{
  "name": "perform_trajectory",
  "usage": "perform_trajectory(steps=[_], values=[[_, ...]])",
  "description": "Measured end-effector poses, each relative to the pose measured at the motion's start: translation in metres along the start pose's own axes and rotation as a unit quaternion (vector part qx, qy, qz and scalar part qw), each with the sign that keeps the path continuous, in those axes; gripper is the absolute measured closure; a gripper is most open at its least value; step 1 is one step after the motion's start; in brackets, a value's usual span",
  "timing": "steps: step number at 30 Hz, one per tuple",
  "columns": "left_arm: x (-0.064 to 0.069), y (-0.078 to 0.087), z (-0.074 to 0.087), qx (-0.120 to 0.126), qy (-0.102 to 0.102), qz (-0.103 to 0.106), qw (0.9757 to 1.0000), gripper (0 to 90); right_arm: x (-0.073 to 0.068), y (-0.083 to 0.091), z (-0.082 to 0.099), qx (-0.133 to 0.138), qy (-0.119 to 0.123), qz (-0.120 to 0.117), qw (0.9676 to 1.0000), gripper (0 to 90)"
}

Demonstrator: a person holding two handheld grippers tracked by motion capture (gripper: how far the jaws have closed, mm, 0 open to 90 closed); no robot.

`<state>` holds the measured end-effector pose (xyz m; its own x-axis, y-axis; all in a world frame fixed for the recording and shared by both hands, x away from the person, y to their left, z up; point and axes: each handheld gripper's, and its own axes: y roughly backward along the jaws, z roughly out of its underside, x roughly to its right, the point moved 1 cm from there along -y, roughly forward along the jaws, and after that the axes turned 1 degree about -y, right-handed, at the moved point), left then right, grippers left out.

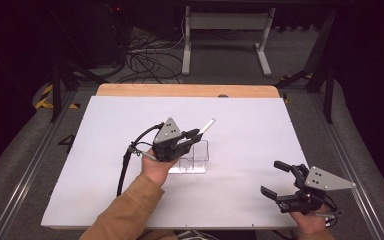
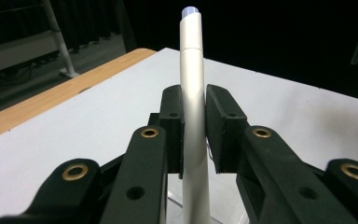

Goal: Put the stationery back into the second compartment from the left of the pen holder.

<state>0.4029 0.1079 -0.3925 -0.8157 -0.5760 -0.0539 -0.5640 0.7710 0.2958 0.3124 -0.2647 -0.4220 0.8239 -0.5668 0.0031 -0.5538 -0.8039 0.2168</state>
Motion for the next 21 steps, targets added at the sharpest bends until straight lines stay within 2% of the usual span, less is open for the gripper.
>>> perform_trajectory(steps=[5,11,21], values=[[0.002,0.000,0.001,0.004,0.002,0.005,1.0000,77.9,0.000,-0.003,0.000,-0.003,0.002,-0.004,1.0000,9.4],[0.002,0.000,0.004,-0.004,0.007,0.007,0.9999,77.8,0.000,-0.003,-0.001,-0.003,0.002,-0.005,1.0000,9.4],[0.004,0.013,0.010,-0.022,0.003,0.005,0.9997,77.5,0.000,-0.003,-0.001,-0.001,0.004,-0.006,1.0000,9.4]])
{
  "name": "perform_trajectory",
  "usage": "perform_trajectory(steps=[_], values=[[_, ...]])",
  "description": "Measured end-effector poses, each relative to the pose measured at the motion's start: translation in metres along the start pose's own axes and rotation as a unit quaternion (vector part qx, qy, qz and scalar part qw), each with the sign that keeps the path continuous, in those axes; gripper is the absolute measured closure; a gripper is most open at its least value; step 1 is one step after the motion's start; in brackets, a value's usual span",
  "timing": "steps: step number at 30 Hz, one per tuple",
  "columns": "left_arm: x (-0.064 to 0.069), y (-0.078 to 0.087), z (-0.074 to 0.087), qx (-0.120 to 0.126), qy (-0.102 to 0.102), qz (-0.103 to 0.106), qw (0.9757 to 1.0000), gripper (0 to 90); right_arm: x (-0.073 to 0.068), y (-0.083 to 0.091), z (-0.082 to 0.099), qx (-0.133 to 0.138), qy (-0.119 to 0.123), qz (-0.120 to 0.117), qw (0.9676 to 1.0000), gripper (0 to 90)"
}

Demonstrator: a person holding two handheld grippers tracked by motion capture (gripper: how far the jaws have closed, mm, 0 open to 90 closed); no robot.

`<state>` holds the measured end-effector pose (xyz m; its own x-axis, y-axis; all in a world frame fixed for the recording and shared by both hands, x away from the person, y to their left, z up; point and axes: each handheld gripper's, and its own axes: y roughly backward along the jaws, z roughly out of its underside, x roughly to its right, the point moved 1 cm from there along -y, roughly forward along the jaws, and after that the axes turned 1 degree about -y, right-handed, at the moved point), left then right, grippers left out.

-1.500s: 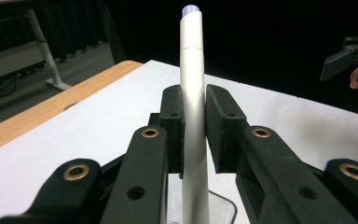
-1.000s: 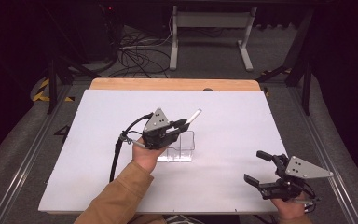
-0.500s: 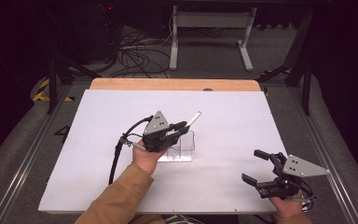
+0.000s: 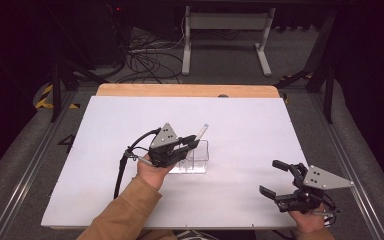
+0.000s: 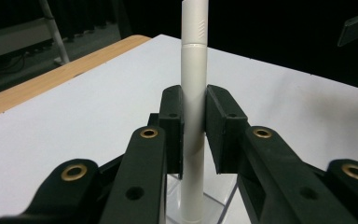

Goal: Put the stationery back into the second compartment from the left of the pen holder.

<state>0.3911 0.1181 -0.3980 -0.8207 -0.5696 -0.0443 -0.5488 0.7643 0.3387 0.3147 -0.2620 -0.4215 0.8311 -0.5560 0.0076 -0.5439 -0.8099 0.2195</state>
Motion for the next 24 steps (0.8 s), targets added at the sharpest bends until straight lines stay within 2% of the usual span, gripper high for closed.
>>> perform_trajectory(steps=[4,7,12,17,18,21,24], values=[[0.000,0.005,0.001,-0.007,0.007,0.004,0.9999,74.9,0.000,-0.002,-0.001,0.000,0.002,-0.003,1.0000,9.4],[-0.001,0.010,0.001,-0.005,0.021,0.005,0.9998,56.1,0.001,-0.005,-0.002,0.000,0.004,-0.006,1.0000,9.4],[-0.001,0.026,0.000,0.007,0.033,0.004,0.9994,36.3,0.002,-0.011,-0.004,0.000,0.005,-0.014,0.9999,9.2],[0.001,0.043,-0.004,0.012,0.022,-0.005,0.9997,18.6,0.003,-0.019,-0.007,-0.001,0.008,-0.022,0.9997,9.1],[0.001,0.047,-0.005,0.014,0.023,-0.004,0.9996,17.0,0.003,-0.020,-0.007,-0.002,0.009,-0.023,0.9997,9.1],[0.001,0.060,-0.006,0.016,0.004,-0.001,0.9999,13.2,0.002,-0.023,-0.008,-0.002,0.009,-0.028,0.9996,9.1],[0.001,0.070,-0.005,0.019,0.005,-0.001,0.9998,10.5,0.001,-0.026,-0.008,-0.004,0.009,-0.029,0.9995,9.1]])
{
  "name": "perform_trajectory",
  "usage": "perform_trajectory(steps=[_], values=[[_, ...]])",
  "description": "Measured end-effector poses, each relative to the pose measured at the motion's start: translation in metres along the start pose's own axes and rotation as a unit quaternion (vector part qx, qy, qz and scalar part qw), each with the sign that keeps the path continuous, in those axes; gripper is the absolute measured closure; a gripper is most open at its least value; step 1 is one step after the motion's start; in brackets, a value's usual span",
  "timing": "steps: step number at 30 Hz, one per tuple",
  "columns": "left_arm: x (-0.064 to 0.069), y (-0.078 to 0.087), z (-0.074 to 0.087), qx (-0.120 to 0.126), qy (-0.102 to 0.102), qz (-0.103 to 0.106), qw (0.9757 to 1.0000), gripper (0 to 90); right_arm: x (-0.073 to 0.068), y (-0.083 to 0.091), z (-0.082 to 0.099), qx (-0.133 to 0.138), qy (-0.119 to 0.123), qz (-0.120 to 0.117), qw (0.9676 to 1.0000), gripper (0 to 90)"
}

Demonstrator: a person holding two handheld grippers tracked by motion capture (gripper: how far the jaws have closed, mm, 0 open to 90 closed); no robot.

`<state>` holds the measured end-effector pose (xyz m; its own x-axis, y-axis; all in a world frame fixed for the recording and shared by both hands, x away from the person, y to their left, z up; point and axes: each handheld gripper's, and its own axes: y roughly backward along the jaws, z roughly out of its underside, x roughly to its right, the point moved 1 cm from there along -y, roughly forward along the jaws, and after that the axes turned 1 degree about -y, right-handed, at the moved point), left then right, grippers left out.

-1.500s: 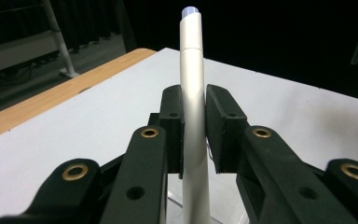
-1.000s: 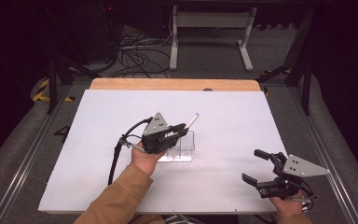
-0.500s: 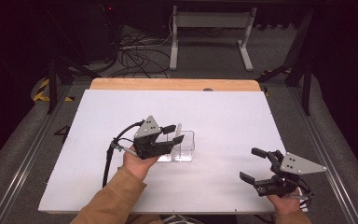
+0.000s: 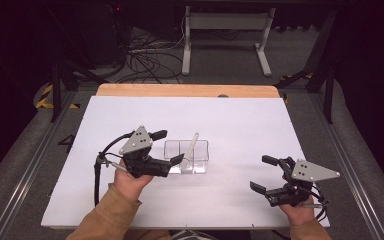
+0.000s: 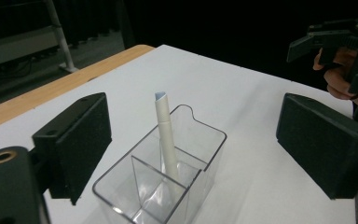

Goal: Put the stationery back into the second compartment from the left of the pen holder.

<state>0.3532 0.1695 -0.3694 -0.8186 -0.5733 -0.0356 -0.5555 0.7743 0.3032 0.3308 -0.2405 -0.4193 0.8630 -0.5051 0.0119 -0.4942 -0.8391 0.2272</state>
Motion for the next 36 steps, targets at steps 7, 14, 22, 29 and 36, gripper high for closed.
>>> perform_trajectory(steps=[7,14,22,29,36], values=[[-0.005,0.026,0.010,0.012,-0.003,0.003,0.9999,8.2,-0.001,-0.001,0.000,-0.005,-0.001,0.005,1.0000,9.1],[-0.008,0.044,0.023,0.011,-0.007,0.004,0.9999,5.7,-0.003,-0.003,0.002,-0.008,-0.001,0.007,0.9999,9.0],[-0.016,0.062,0.043,0.008,0.019,0.020,0.9996,3.6,-0.005,-0.005,0.005,-0.013,0.000,0.014,0.9998,7.9],[-0.024,0.077,0.069,-0.002,0.014,0.008,0.9999,0.5,-0.006,-0.006,0.009,-0.018,-0.003,0.016,0.9997,7.3],[-0.027,0.090,0.093,-0.012,0.011,-0.015,0.9997,0.2,-0.005,-0.008,0.011,-0.022,-0.007,0.017,0.9996,7.0]])
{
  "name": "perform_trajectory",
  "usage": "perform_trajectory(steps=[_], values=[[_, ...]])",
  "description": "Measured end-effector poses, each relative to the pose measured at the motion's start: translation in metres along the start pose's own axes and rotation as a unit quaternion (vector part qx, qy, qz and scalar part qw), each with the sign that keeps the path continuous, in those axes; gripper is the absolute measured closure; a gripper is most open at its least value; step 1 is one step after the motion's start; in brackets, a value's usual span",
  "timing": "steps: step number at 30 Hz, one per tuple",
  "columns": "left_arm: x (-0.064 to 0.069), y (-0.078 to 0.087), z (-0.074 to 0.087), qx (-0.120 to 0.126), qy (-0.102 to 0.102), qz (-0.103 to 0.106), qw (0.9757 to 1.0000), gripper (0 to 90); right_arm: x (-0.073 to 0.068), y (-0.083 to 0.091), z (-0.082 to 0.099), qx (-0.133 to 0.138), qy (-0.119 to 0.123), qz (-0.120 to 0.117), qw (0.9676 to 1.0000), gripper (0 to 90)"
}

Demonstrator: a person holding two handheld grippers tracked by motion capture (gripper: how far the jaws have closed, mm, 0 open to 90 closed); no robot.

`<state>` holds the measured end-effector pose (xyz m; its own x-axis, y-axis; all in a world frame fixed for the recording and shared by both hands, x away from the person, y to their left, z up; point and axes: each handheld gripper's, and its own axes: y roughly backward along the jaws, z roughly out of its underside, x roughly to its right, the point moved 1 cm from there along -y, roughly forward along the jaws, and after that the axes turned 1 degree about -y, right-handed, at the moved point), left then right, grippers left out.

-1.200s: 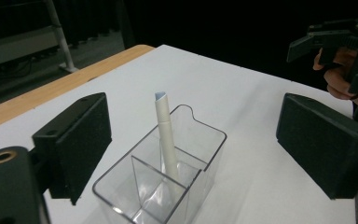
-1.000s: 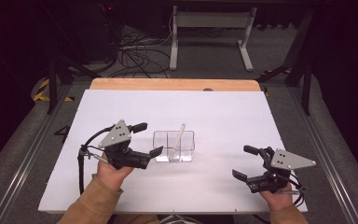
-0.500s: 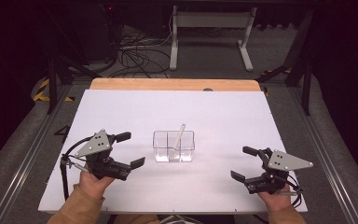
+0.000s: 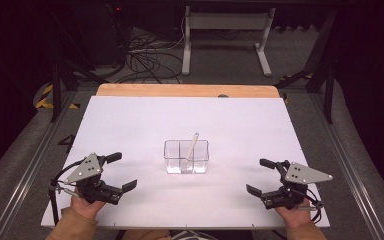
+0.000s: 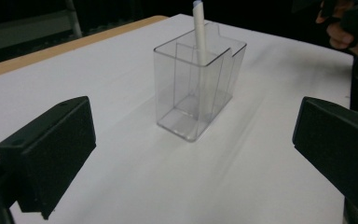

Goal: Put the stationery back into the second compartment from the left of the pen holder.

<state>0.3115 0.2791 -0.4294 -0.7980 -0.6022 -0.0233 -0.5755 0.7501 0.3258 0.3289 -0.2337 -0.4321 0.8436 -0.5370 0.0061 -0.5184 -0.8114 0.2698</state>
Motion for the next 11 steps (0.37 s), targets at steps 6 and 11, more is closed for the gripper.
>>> perform_trajectory(steps=[6,11], values=[[0.0011,0.0058,0.0065,0.003,0.013,-0.007,0.9999,0.2,0.0002,-0.0020,0.0014,-0.003,-0.001,-0.001,1.0000,6.8],[-0.0057,0.0078,0.0114,0.016,0.050,0.005,0.9986,0.2,0.0005,-0.0032,0.0026,-0.006,-0.001,0.000,1.0000,6.7]])
